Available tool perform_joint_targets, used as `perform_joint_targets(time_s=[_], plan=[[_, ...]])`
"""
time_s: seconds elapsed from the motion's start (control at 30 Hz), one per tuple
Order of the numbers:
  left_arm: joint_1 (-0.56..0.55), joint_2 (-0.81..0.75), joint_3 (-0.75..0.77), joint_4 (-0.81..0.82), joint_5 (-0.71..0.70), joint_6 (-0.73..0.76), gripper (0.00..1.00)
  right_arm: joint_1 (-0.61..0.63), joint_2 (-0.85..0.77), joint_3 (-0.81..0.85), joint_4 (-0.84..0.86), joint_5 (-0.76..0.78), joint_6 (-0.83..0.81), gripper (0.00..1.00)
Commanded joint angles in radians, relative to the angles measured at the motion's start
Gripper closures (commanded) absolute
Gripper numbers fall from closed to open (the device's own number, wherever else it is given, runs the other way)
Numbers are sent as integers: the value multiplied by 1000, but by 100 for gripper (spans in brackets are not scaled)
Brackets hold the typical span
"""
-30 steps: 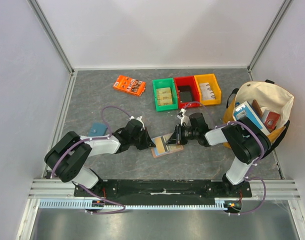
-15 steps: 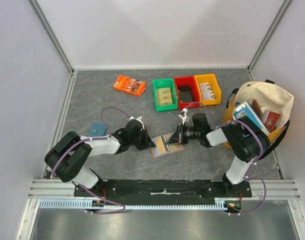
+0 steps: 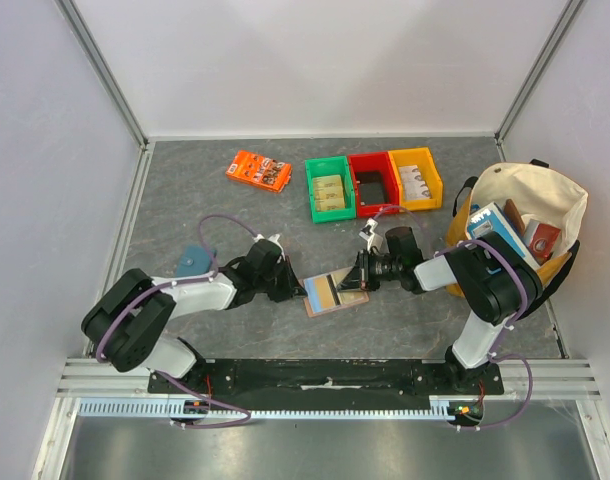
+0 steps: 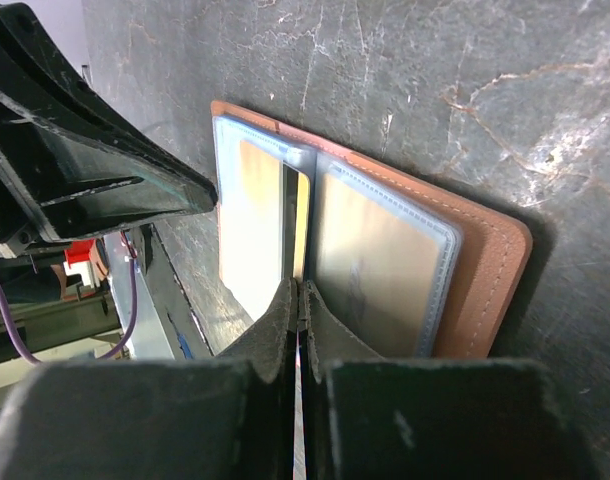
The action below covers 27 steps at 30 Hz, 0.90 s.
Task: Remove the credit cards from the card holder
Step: Remove the credit card from the card holder.
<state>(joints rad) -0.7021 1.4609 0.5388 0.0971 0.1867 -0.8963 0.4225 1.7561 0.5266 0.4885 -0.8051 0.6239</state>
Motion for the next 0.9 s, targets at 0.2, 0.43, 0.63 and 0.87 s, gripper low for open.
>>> perform_joint_targets(time_s=[0.2, 0.43, 0.63, 0.87], plan=[[-19, -19, 118, 27, 96, 72, 84, -2, -14, 29, -79, 20, -62, 100], [-20, 105, 115, 27, 97, 73, 88, -2, -15, 36, -91, 18, -69, 100], [-22, 168, 72, 29, 83, 45, 97, -4, -3, 41, -94, -3, -73, 90], [-20, 173, 24, 61, 79, 14, 98, -2, 11, 38, -62, -28, -53, 88]])
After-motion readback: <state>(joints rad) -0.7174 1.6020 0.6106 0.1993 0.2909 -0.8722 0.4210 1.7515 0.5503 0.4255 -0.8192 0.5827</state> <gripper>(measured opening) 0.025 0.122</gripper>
